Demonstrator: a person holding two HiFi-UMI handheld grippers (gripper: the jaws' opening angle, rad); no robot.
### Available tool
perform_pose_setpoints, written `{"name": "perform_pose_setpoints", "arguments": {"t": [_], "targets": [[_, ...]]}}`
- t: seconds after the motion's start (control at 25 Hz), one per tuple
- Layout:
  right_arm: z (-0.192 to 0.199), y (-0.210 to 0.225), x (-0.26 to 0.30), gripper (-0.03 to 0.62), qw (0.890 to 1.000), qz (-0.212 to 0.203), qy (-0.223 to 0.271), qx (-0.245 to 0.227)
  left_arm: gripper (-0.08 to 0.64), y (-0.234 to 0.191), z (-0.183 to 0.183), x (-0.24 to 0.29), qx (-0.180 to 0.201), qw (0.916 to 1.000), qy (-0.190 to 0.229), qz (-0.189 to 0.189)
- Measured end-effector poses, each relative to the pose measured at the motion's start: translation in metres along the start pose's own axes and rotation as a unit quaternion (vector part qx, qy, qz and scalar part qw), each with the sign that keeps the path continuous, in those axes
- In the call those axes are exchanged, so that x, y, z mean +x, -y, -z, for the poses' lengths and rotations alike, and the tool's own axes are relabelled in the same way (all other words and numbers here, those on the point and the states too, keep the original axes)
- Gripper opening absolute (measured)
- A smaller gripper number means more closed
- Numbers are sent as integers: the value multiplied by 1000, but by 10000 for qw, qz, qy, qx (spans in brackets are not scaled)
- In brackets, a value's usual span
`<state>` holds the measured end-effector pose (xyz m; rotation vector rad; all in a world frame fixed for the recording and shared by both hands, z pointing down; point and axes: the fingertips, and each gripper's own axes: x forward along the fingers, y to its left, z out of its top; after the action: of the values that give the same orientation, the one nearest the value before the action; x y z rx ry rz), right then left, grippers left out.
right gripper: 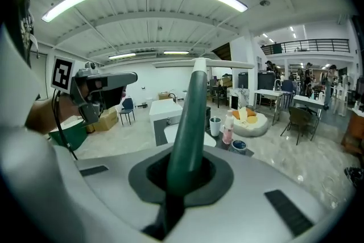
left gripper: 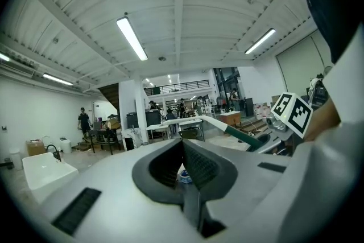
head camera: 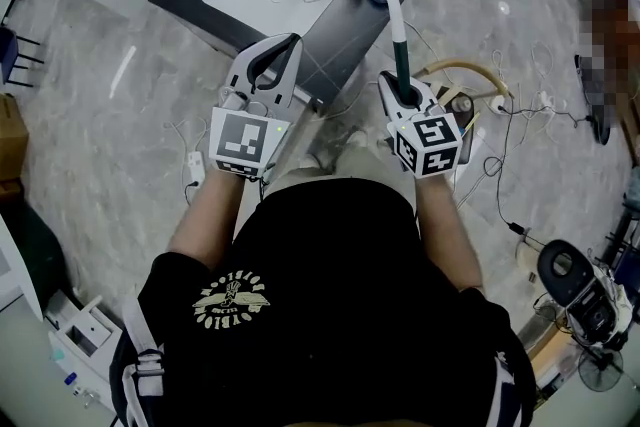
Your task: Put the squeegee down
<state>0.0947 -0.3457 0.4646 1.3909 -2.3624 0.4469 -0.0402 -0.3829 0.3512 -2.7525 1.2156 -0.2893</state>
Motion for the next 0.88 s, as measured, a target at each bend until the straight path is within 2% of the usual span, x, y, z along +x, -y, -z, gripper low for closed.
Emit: {"name": "perform_pose_setpoints", "arguments": {"t": [0.16,0.52,0.88], "targets": [[17,13,17,28,9997,-115,-187,72,23,0,11,19,5,9999,-150,-12],[41,33,73,28,9955,-706,-620,147,23,-15,33,79,98,9985,-543,-58],[97,56,128,28,9873,-885,-1163,619,23,-29,56,111,-25,9970,-769,-91]]}}
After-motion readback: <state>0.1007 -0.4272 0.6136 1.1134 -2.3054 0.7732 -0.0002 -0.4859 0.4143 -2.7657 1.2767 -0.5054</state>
